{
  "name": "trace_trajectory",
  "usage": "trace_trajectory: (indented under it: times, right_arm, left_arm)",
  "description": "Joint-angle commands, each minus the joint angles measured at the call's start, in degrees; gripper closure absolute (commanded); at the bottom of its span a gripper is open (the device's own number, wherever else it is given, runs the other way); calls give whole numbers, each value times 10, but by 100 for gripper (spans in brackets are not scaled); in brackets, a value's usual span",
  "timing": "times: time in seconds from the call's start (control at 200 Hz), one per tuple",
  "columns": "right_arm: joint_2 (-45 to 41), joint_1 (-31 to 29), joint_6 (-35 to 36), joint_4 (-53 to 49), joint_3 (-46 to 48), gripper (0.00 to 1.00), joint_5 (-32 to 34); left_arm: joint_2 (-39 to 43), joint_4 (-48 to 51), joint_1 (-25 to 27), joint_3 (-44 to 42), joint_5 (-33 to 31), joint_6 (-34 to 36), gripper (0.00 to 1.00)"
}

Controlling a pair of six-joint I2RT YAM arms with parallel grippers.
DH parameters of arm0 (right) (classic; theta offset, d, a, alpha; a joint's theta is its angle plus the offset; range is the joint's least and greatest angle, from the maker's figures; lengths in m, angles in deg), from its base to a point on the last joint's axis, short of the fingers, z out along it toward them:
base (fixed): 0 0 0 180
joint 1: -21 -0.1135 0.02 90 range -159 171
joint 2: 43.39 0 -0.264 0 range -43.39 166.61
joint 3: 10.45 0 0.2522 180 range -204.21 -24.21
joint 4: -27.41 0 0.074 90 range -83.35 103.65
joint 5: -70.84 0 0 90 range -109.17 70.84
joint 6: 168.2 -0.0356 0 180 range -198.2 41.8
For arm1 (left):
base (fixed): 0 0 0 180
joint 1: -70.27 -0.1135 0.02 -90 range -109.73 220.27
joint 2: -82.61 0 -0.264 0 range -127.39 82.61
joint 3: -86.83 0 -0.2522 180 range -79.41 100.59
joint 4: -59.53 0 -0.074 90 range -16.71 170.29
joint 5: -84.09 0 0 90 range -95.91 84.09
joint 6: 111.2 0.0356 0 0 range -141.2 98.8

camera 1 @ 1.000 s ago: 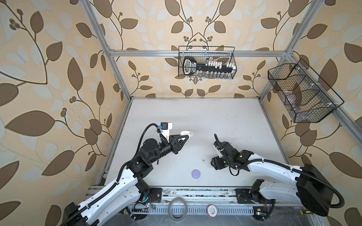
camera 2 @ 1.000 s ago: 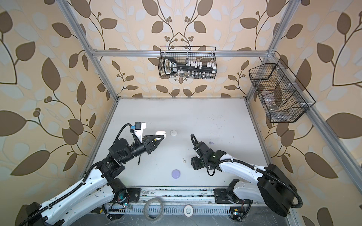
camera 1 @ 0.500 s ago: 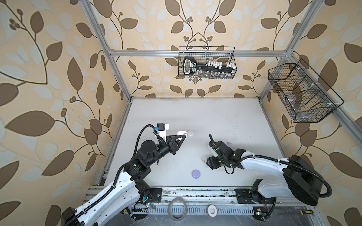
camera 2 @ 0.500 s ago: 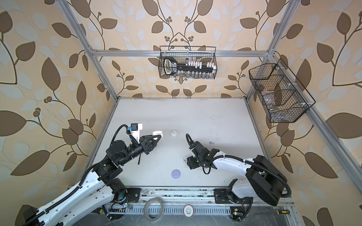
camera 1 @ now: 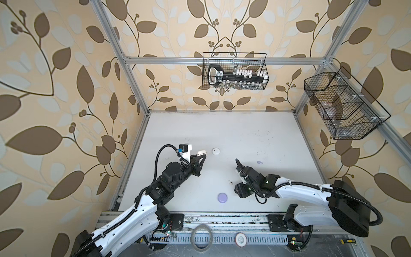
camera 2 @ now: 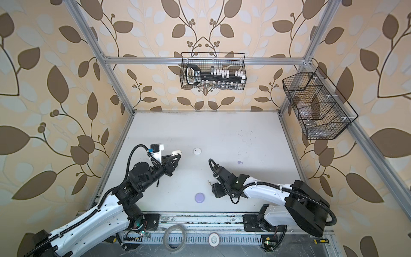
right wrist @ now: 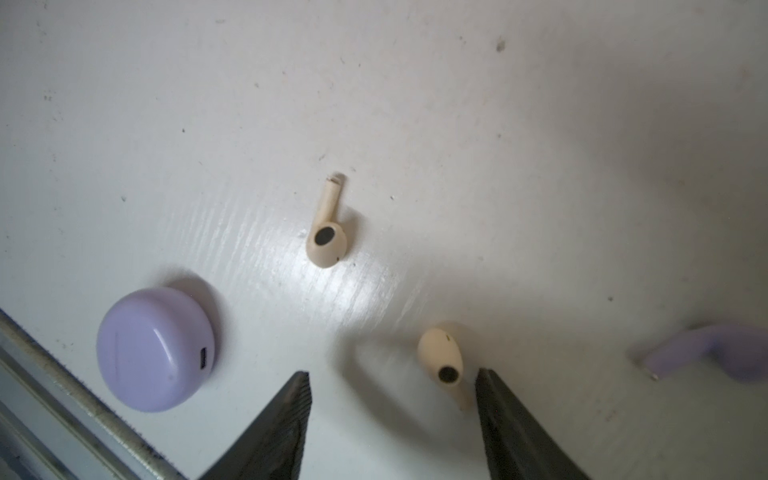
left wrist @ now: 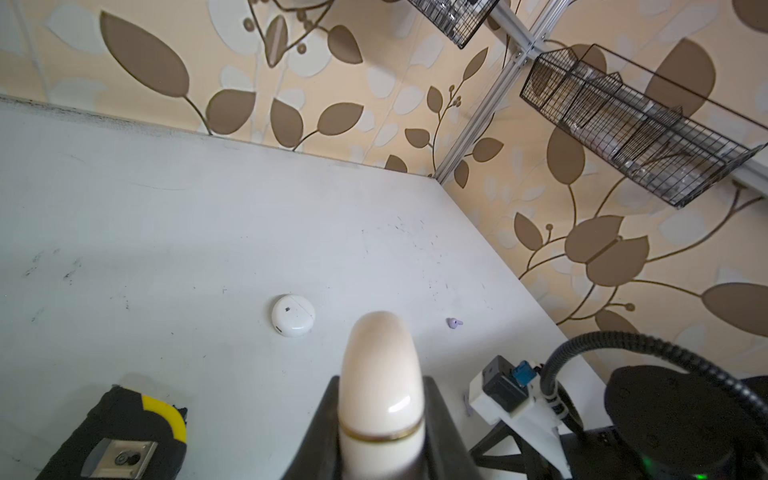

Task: Insert the wireless bluetooth earbuds into the charging case
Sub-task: 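Move the right gripper over the cream earbuds on the table, then lower the right gripper and close on the nearer cream earbud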

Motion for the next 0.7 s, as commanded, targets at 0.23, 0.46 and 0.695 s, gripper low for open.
trace_trajectory:
  times: [0.23,0.46,0.695]
  right_arm:
    - [-53,-33,-28,-3,25,45,7]
    - [-81,-32,-30,-33,20,47,55]
    - [-50,-15,-19,-19,18,45,50]
  left_arm:
    - [6,-45,1,-3,-13,59,100]
    - [5,-45,2,-4,-14,65,100]
    - [7,-44,1,-2,-6,66,100]
